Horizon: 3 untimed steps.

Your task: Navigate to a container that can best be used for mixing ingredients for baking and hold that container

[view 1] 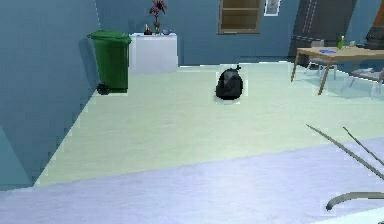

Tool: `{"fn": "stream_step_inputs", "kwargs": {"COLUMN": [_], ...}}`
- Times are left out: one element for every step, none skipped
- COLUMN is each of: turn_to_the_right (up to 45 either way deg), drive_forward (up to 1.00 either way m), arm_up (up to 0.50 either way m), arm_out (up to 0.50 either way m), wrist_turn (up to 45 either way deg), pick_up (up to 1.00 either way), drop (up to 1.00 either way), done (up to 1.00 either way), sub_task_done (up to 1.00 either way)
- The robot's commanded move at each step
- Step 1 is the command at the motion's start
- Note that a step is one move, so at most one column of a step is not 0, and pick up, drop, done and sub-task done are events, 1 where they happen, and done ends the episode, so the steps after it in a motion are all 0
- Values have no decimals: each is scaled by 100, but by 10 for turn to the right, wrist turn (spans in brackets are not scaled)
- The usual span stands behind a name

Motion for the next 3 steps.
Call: {"fn": "stream_step_inputs", "kwargs": {"turn_to_the_right": [0,0,0], "drive_forward": [0,0,0], "arm_up": [0,-30,0], "arm_out": [0,0,0], "wrist_turn": [240,0,0], "pick_up": [0,0,100], "drop": [0,0,0], "done": [0,0,0], "sub_task_done": [0,0,0]}}
